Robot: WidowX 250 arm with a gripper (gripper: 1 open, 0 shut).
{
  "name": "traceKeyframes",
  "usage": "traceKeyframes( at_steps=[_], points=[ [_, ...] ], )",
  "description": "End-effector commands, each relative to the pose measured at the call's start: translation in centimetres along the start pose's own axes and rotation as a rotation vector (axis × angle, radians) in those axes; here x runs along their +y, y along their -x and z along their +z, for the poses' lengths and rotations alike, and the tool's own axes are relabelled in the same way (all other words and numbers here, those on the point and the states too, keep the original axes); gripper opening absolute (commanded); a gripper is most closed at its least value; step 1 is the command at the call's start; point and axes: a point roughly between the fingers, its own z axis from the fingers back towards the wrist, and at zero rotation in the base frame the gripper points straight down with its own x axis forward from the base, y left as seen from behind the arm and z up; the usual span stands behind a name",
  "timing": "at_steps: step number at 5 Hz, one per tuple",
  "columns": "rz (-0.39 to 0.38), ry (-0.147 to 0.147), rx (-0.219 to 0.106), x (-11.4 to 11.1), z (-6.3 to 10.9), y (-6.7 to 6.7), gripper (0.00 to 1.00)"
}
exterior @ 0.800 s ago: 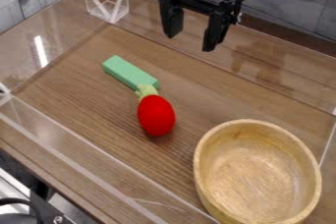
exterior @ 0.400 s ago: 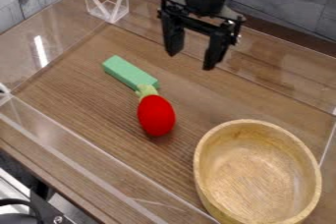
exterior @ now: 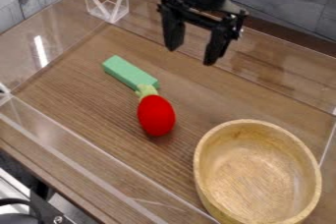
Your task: Move the red fruit to the right
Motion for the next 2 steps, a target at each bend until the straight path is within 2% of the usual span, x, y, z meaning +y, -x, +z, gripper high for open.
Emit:
traceKeyframes(
  at_steps=[1,2],
  points=[
    [0.033,-0.008,-0.106,0.68,2.79,-0.86,1.0],
    [0.037,-0.004,-0.112,0.59,3.04,-1.0,1.0]
  ],
)
